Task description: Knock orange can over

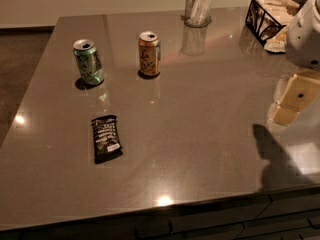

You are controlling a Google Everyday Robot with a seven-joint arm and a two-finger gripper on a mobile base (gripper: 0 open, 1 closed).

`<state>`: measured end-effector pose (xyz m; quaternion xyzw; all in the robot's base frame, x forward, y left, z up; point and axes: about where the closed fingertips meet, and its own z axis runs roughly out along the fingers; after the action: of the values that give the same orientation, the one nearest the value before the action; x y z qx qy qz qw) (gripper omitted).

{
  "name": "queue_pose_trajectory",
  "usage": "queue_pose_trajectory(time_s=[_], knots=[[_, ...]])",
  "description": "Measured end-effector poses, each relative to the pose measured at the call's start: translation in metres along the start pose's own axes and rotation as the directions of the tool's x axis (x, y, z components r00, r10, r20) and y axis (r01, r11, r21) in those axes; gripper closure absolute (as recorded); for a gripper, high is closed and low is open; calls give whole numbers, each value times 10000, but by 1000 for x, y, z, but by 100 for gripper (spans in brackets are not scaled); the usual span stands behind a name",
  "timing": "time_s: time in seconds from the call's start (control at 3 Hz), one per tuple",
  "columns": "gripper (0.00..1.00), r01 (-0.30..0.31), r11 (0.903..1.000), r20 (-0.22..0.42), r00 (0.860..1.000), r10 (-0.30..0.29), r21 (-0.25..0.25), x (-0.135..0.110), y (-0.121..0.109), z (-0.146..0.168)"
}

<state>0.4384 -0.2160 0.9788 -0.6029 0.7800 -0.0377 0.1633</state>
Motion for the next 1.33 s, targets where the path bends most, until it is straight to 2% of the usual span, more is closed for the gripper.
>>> queue_pose_trajectory(time_s=[0.33, 0.67, 1.0, 1.33], knots=[[0, -6, 10000, 9, 10000, 6, 20, -1, -1, -1], [0, -27, 9995, 464, 9989, 12, 316, -23, -26, 2], [0, -455, 9981, 1266, 9912, 399, 416, -51, -66, 12], [0, -1159, 9931, 2617, 9592, 1067, 196, -102, -117, 34]])
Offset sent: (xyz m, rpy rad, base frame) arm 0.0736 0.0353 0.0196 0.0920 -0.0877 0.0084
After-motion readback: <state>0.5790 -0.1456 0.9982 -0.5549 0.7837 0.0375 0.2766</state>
